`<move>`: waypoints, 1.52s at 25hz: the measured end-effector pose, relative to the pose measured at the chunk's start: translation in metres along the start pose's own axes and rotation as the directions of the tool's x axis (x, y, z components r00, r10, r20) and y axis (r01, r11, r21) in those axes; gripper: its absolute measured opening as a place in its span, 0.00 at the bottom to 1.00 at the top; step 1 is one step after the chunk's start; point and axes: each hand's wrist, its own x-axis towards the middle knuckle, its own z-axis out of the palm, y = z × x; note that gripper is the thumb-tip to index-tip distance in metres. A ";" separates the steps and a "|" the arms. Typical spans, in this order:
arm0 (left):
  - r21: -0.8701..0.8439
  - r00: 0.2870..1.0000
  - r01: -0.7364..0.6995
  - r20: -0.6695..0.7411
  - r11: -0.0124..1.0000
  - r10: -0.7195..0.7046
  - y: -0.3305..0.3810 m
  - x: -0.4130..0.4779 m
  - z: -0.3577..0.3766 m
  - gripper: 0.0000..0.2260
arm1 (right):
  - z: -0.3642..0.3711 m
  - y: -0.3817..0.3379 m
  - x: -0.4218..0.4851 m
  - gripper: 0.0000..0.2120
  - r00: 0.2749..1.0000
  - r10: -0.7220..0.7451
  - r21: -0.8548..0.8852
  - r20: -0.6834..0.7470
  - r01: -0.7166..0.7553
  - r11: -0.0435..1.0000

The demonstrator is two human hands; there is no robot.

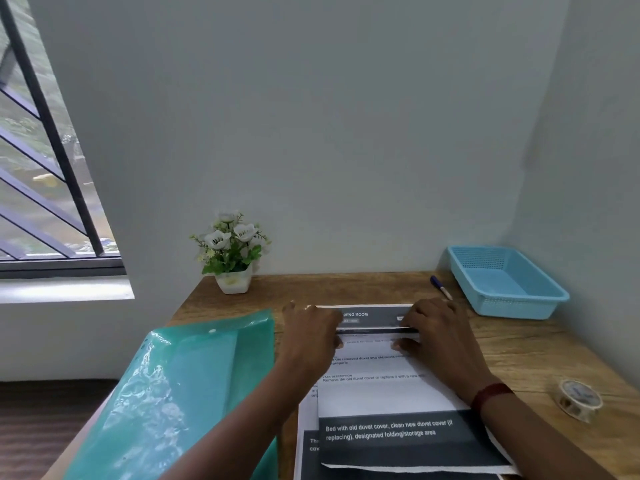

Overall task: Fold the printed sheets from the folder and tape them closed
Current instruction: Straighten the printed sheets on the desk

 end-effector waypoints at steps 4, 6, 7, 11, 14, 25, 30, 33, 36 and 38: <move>0.082 1.000 -0.006 0.013 0.997 0.005 -0.002 -0.003 0.002 0.12 | -0.003 -0.005 0.008 0.08 0.994 -0.066 0.020 0.090 0.064 0.998; 0.088 0.999 -0.031 0.021 0.996 0.029 -0.003 -0.005 0.005 0.16 | -0.004 -0.009 0.011 0.10 0.987 -0.099 0.033 0.126 0.095 0.995; 0.079 0.999 -0.044 0.034 0.996 0.042 -0.004 -0.005 0.006 0.16 | -0.004 -0.010 0.010 0.12 0.985 -0.104 0.041 0.138 0.100 0.994; 0.046 0.977 -0.088 0.198 0.995 0.077 -0.004 -0.007 0.005 0.11 | 0.003 -0.016 -0.002 0.20 0.966 -0.128 0.059 0.225 0.118 0.991; 0.035 0.952 -0.128 0.285 0.991 0.113 -0.005 -0.013 0.004 0.12 | 0.006 -0.020 -0.007 0.25 0.938 -0.137 0.087 0.319 0.115 0.989; -0.039 0.883 -0.164 0.440 0.986 0.164 -0.004 -0.019 0.023 0.29 | 0.015 -0.027 -0.008 0.37 0.794 -0.167 0.127 0.584 0.113 0.985; -0.171 0.863 -0.197 0.438 0.965 0.253 0.001 -0.022 0.030 0.27 | 0.016 -0.039 -0.010 0.42 0.782 -0.179 0.163 0.598 0.100 0.982; -0.180 0.867 -0.202 0.423 0.963 0.262 0.002 -0.022 0.033 0.27 | 0.022 -0.044 -0.010 0.43 0.779 -0.190 0.159 0.597 0.117 0.980; -0.170 0.856 -0.210 0.443 0.963 0.265 0.000 -0.021 0.032 0.27 | 0.023 -0.043 -0.009 0.36 0.770 -0.182 0.123 0.612 0.134 0.983; -0.164 0.848 -0.204 0.462 0.965 0.258 0.001 -0.021 0.031 0.28 | 0.025 -0.041 -0.009 0.31 0.773 -0.184 0.124 0.607 0.136 0.983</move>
